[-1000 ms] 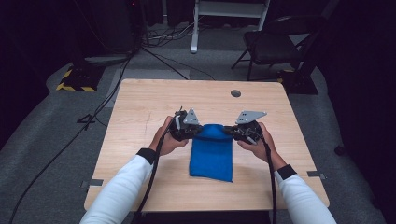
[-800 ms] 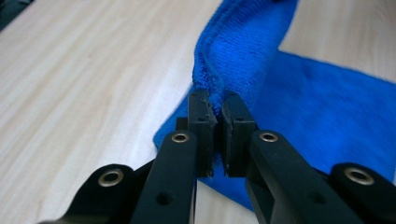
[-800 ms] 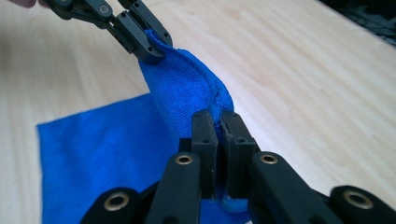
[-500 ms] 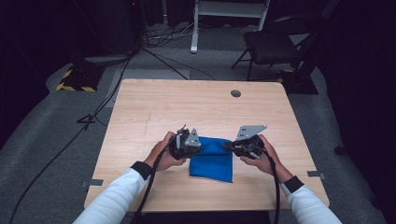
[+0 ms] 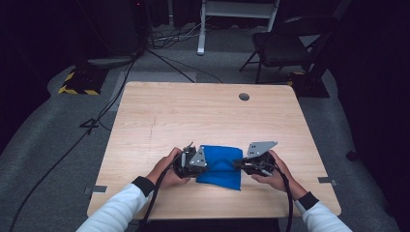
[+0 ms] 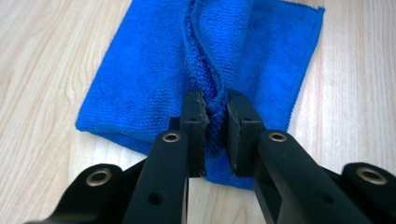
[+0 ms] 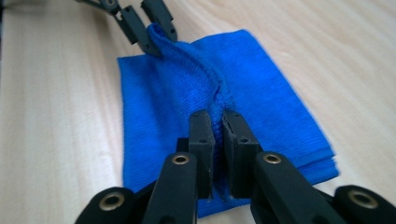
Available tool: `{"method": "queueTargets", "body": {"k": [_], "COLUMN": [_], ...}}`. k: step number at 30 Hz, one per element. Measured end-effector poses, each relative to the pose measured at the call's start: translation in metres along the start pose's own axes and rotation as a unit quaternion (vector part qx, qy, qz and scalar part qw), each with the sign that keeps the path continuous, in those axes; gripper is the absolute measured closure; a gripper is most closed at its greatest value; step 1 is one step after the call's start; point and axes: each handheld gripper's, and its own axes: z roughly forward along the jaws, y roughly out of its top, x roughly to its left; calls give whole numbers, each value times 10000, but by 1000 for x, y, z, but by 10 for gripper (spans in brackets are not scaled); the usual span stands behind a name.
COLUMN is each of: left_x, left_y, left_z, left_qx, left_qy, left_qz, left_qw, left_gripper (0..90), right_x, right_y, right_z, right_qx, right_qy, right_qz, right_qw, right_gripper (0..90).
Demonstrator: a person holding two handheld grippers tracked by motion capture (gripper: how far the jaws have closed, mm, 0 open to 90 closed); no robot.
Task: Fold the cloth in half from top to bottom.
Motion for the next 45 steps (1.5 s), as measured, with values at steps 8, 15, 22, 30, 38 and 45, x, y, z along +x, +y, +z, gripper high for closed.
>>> {"method": "queueTargets", "body": {"k": [8, 15, 22, 30, 38, 45], "left_x": [-5, -10, -6, 5, 27, 50], "left_y": [-7, -9, -10, -6, 1, 6], "left_z": [4, 15, 18, 24, 34, 43], "left_qx": [83, 274, 236, 237, 289, 295], "left_qy": [-112, -189, -264, -184, -4, 208], "left_qz": [-42, 3, -80, -115, -189, -335], "left_qw": [9999, 9994, 9993, 9995, 9994, 9988], "left_gripper": [796, 796, 799, 808, 808, 807], "right_x": [10, 14, 10, -4, -27, -45], "right_y": [-14, -22, -24, -20, -17, -13], "right_z": [6, 15, 22, 28, 34, 39], "right_qx": [281, 486, 613, 617, 564, 545], "right_qy": [95, 90, 26, -232, -488, -718], "right_qz": [-80, -81, 38, 134, 267, 387], "right_qw": [9995, 9987, 9981, 9977, 9969, 9952], "right_gripper": [834, 844, 845, 848, 849, 849]}}
